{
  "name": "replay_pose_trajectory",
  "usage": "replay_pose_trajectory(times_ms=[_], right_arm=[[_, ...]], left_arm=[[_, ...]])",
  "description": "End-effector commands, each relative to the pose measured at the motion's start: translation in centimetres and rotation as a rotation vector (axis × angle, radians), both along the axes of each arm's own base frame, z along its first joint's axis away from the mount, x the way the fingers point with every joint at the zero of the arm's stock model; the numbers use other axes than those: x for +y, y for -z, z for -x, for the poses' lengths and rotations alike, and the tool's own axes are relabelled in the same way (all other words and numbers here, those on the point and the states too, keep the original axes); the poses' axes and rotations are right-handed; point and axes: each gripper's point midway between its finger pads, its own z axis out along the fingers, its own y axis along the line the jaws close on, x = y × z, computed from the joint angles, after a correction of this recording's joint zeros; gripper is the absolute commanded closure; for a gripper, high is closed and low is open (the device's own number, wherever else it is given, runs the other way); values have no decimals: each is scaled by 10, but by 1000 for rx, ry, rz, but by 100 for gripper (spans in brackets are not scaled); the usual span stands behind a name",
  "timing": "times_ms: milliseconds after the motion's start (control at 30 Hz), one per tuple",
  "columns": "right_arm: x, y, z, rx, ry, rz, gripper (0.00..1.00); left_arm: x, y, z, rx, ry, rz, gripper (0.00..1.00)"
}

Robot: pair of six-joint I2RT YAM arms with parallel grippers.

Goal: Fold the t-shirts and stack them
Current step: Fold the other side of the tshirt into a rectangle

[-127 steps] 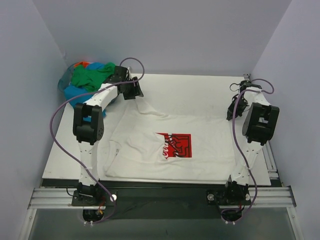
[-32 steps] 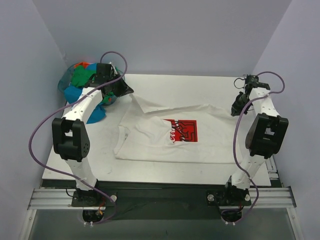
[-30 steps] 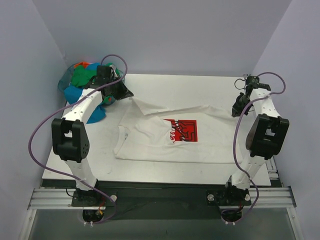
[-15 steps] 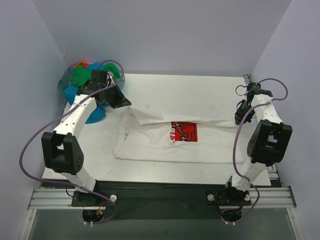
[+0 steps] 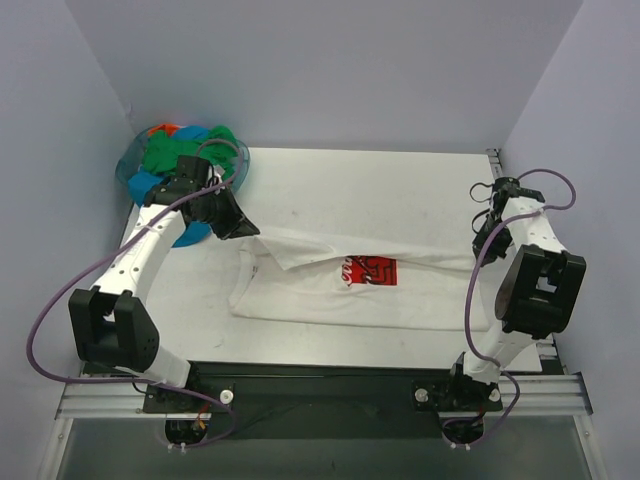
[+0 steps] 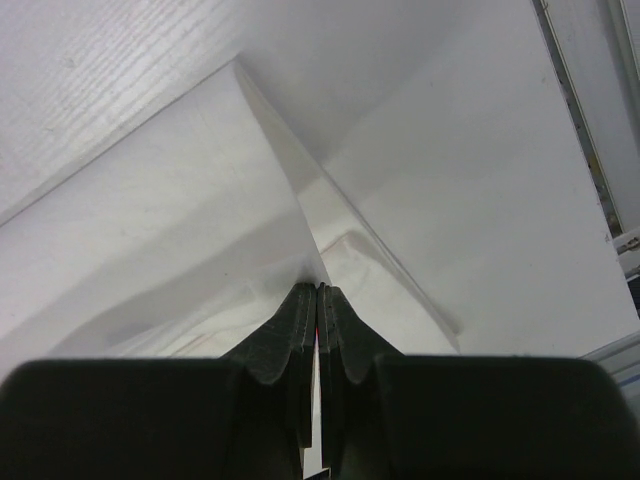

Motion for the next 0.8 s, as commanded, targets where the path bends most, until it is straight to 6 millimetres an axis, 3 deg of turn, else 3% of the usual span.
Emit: replay_pose_trajectory(times_ms=[0,333,533,600,633,667,733,767], right_arm=[[-10,-14,24,47,15,66,100],[-12,-8,38,103,40,86,100],[-16,-7,46,146,80,117,100],[-18,-10,49,154,105,135,82],[-18,-10,50,157,111,137,60],[-18,-12,52,153,126,139,51],[-17,-15,51,138,136,143,37],[-17,-16,50,133,142,143,36]], left_arm=[[-2,-7,21,21,20,35,100],[-7,9,38,98,49,70,100],[-19,32,39,163,103,138,100],[-19,47,37,195,115,125,100],[-20,48,36,195,121,135,100],[-23,52,31,199,123,145,100],[-24,55,31,220,133,154,100],[-24,58,29,225,144,149,100]])
